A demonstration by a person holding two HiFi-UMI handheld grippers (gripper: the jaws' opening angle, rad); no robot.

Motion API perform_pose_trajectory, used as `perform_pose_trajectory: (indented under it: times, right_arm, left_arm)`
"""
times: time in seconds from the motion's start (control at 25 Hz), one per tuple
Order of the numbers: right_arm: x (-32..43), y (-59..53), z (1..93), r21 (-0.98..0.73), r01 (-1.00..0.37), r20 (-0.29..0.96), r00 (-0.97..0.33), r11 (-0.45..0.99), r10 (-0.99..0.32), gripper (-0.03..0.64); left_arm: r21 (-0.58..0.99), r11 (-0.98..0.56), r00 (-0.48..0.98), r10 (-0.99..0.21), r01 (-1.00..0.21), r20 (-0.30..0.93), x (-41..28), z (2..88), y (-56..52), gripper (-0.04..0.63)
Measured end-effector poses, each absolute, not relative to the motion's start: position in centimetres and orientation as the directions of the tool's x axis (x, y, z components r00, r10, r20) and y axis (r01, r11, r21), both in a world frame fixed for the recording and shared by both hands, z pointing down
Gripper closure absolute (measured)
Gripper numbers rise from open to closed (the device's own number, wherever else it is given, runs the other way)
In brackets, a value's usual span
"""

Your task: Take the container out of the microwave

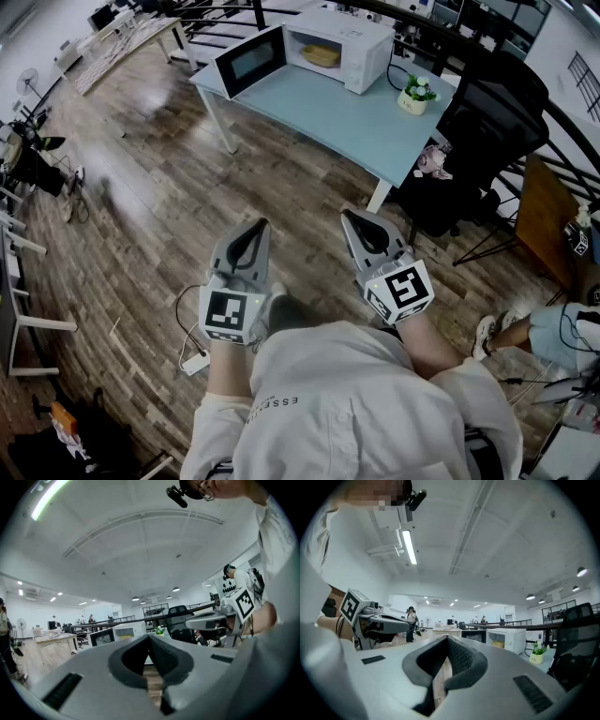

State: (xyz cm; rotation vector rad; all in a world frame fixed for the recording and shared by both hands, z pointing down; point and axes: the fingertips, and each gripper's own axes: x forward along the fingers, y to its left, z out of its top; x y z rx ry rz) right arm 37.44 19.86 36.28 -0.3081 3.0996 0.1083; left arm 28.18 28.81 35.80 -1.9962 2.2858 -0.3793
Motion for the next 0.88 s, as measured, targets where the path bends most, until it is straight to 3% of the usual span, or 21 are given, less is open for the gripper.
perform_pose_trajectory:
  times: [0.52,0.76,0.8,0.84,0.88]
  right_arm:
    - [37.3,19.6,36.1,0.052,-0.201,-0.039,-0.979,0.978,-0.199,0.607]
    - [37.3,18.9,35.8,0.136,-0.223,-0.041,-0.975,0.965,-0.219,0.603]
    - [37.0,18.6,35.9,0.138,-0.219,-0.032,-0.976,0.966,-0.216,0.536]
    - [36.7,18.4,36.1,0.137,-0.213,-0.019,-0.977,0.967,-0.212,0.422]
    - [36.4,18.2,36.3,0.136,-0.208,-0.008,-0.978,0.969,-0.209,0.411]
  left_arm:
    - [-0.222,0.107,-0.132,-0.986,-0.969,0.098,27.9,35.9,28.1,0.594]
    - [-0.217,0.101,-0.128,-0.985,-0.971,0.112,27.5,36.2,27.7,0.594]
    - [-0.216,0.101,-0.128,-0.985,-0.971,0.114,27.3,36.2,27.6,0.594]
    - [-0.215,0.101,-0.128,-0.985,-0.971,0.116,27.1,36.3,27.5,0.594]
    - [-0.212,0.101,-0.128,-0.985,-0.972,0.119,26.9,36.4,27.3,0.594]
